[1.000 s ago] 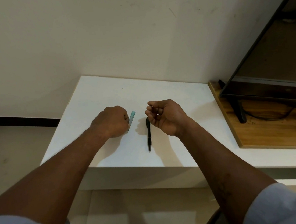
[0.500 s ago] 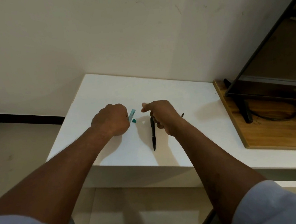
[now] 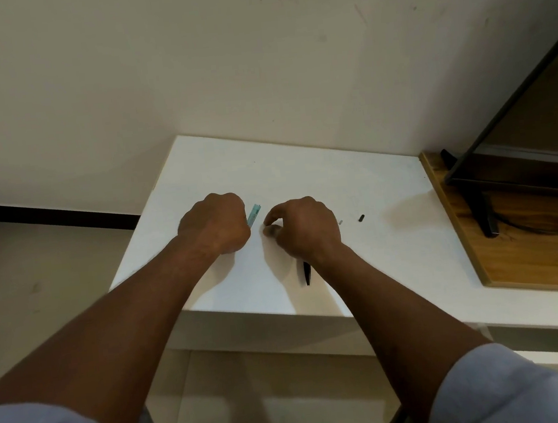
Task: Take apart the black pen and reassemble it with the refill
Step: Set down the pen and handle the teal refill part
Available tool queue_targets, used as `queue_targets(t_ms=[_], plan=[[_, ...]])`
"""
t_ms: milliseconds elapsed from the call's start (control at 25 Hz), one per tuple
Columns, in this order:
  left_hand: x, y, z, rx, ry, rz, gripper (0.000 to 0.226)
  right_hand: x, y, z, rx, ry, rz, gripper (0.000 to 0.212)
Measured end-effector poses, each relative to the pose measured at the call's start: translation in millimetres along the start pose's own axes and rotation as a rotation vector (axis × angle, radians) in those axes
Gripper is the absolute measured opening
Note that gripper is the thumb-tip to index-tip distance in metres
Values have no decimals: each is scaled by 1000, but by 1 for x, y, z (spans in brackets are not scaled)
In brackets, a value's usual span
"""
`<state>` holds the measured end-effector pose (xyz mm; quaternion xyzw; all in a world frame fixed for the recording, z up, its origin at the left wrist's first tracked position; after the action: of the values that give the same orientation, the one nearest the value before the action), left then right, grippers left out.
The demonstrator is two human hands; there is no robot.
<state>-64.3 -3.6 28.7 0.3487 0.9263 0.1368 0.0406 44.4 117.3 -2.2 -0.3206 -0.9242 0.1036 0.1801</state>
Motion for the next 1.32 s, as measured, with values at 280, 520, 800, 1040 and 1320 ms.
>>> queue_targets(t_ms=[280, 520, 800, 1040, 1320], plan=[[0, 2, 0, 2, -3, 20, 15, 4, 8, 2, 114, -82, 121, 13], [-3, 8, 1, -24, 18, 40, 13, 13, 16, -29, 718, 35, 452, 17], [-1, 22, -3, -410, 7, 127, 5, 14, 25, -53, 983, -17, 568, 4], [-2, 27, -2, -481, 32, 131, 2, 15, 29, -57, 1034, -7, 520, 11], [0, 23, -1, -438, 46, 131, 5, 17, 25, -55, 1015, 53, 406, 8]])
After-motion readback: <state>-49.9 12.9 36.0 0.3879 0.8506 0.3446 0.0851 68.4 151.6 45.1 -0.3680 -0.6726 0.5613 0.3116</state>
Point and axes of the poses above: each hand's wrist, its own x-axis towards the middle knuckle, its own z-axis out of the palm, y = z × x, the point moved 2 cm from there along x, towards the middle knuckle, and after that the axes turned 14 degrees about y, right-handed, at the moved point
